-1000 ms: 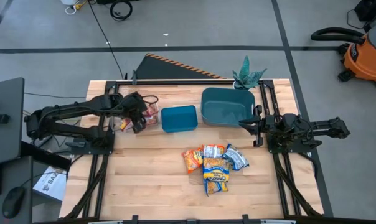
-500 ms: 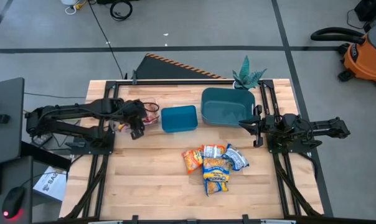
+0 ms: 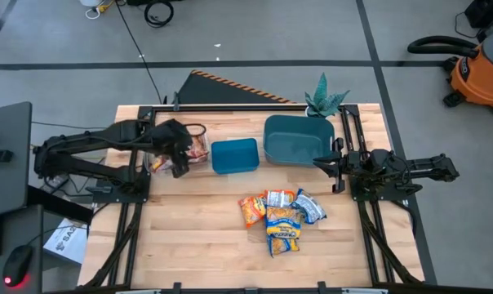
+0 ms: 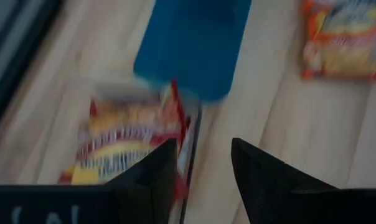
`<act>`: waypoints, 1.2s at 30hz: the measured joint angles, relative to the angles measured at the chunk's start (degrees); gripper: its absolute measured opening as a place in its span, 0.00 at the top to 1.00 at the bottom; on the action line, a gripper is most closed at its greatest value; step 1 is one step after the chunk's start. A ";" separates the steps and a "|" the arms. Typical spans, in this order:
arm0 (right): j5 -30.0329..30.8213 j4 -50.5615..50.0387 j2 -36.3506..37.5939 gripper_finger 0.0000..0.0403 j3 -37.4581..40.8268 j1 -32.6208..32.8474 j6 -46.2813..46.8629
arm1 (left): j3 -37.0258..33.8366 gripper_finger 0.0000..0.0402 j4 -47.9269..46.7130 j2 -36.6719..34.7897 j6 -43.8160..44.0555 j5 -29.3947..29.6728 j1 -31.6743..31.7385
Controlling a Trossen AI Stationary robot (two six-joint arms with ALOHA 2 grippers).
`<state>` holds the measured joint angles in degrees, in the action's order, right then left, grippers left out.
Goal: Sort Maruchan noodles
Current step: Put the blue noodle pack into the green bin
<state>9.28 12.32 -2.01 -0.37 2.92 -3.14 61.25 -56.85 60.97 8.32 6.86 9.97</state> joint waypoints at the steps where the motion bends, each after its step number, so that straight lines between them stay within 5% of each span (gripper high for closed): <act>1: 0.00 0.00 -0.01 0.86 0.01 0.00 0.00 | -0.09 0.60 1.61 0.00 0.00 0.39 -0.82; 11: 0.00 0.00 -0.01 0.86 0.01 0.00 0.00 | -6.27 0.60 20.76 5.42 0.35 1.00 -8.99; 36: 0.02 -0.02 -0.01 0.86 -0.01 0.00 0.00 | -5.37 0.60 39.05 26.28 2.34 0.74 -18.31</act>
<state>9.30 12.30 -2.02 -0.38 2.92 -3.14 55.88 -17.80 87.25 10.65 7.60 -8.34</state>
